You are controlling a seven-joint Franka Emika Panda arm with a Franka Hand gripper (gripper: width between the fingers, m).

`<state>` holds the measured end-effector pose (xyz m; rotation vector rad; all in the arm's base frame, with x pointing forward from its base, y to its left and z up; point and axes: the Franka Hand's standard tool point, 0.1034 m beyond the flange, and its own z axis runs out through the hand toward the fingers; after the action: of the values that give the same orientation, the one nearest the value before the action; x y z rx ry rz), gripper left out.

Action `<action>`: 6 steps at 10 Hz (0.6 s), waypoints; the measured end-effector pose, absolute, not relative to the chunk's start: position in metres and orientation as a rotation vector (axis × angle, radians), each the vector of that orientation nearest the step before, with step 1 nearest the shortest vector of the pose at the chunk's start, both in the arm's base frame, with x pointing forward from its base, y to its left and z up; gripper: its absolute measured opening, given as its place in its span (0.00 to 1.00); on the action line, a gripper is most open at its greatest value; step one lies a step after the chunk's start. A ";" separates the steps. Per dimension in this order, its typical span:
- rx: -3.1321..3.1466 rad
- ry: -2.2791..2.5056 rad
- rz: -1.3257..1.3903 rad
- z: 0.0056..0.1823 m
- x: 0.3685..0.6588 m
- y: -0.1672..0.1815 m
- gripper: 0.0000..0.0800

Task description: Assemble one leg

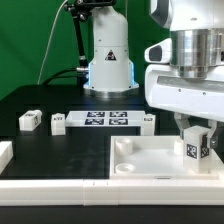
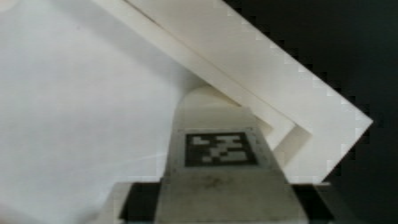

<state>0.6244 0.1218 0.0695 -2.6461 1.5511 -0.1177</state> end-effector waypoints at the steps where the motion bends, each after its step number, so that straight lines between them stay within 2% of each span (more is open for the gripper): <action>1: -2.578 1.654 -0.112 0.070 0.624 0.122 0.36; 2: -2.542 1.701 -0.106 0.069 0.624 0.122 0.46; 3: -2.600 1.614 -0.110 0.069 0.624 0.123 0.46; 4: -2.630 1.568 -0.112 0.069 0.624 0.123 0.63; 5: -2.723 1.412 -0.119 0.069 0.624 0.125 0.63; 6: -2.812 1.241 -0.127 0.069 0.624 0.126 0.78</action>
Offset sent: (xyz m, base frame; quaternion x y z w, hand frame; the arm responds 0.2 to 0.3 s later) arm -0.0023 0.0040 0.0036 -0.0031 -0.0092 -0.0681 0.9976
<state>0.6237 0.1263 0.0694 -2.8118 1.2411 -0.1268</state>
